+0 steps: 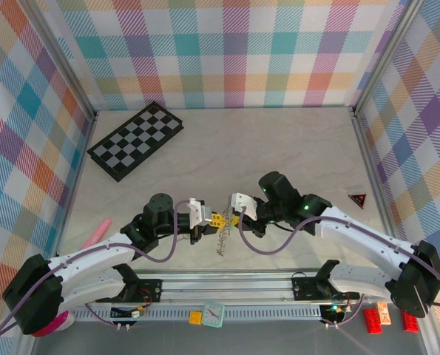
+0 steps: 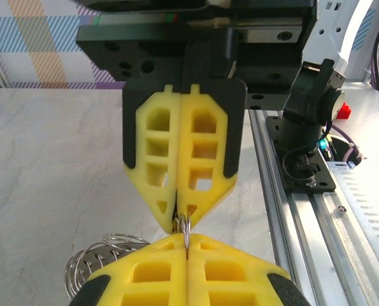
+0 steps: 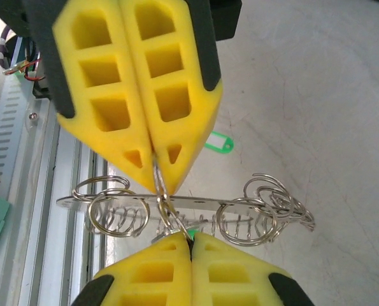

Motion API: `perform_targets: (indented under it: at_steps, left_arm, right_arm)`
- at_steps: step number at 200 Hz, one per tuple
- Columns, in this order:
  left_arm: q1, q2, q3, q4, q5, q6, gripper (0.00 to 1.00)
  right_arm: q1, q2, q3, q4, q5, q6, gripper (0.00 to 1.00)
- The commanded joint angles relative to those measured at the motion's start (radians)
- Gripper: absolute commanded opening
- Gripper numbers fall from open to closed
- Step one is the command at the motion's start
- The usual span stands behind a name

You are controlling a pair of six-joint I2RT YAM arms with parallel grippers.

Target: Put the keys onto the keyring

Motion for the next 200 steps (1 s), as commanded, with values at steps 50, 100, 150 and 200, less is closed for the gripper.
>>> perform_targets:
  at_steps: [50,100,150,200]
  left_arm:
    - [-0.01,-0.048,0.002,0.092,0.028,0.005,0.0]
    - [-0.009,-0.045,-0.009,0.121,0.02,-0.022,0.0]
    - [-0.009,-0.029,0.0,0.116,0.056,-0.033,0.0]
    - [-0.01,-0.016,0.008,0.115,0.062,-0.033,0.0]
  right_arm:
    - [-0.004,-0.055,-0.011,0.03,-0.01,-0.002,0.32]
    - [-0.004,-0.158,-0.106,0.096,-0.004,0.047,0.36]
    - [-0.004,-0.152,-0.112,0.175,-0.039,0.067,0.35]
    - [-0.004,-0.168,-0.112,0.186,-0.076,0.063,0.38]
